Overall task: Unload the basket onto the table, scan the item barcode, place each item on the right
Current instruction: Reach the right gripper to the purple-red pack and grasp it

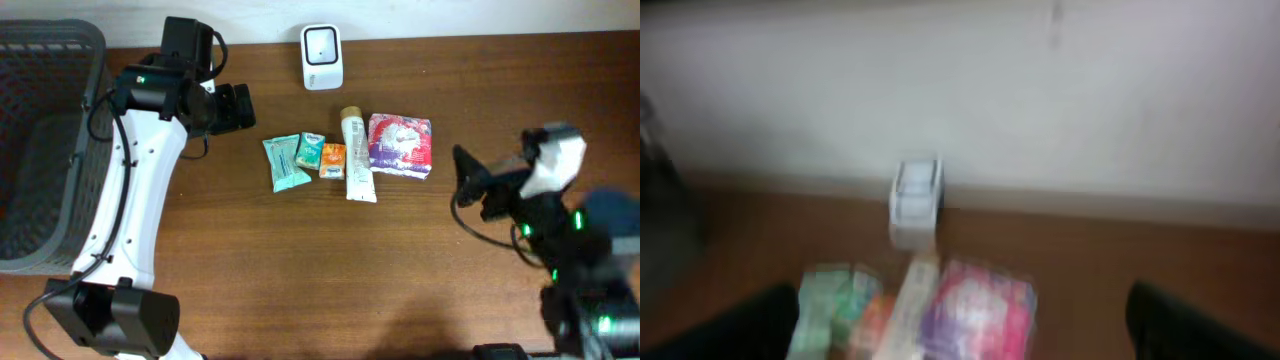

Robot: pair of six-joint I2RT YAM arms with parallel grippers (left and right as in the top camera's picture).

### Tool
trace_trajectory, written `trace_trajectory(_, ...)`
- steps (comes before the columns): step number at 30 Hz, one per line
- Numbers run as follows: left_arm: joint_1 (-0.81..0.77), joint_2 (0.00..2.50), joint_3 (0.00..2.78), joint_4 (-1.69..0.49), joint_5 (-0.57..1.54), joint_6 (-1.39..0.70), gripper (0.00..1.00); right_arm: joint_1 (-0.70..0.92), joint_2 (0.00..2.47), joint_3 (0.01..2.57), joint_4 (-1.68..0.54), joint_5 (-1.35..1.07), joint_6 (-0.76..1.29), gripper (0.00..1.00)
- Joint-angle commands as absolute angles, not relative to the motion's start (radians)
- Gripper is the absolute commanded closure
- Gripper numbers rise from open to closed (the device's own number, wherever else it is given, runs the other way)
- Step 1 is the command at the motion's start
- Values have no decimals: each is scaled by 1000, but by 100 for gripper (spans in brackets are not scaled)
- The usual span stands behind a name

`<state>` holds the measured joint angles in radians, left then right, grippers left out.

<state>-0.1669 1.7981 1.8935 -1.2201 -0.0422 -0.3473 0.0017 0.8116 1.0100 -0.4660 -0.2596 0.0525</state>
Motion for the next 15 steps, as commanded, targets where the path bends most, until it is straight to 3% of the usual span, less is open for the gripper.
trace_trajectory(1, -165, 1800, 1897, -1221, -49, -343, 1, 6, 980, 1196, -686, -349, 34, 2)
trace_trajectory(6, -165, 1800, 1897, -1221, -49, -343, 1, 6, 1167, 1222, -748, -694, 31, 2)
trace_trajectory(13, -165, 1800, 1897, -1222, -49, -343, 1, 2, 1293, 1224, -824, -258, 100, 1)
trace_trajectory(15, -165, 1800, 1897, -1222, -49, -343, 1, -27, 1347, 1224, -822, -273, 113, 1)
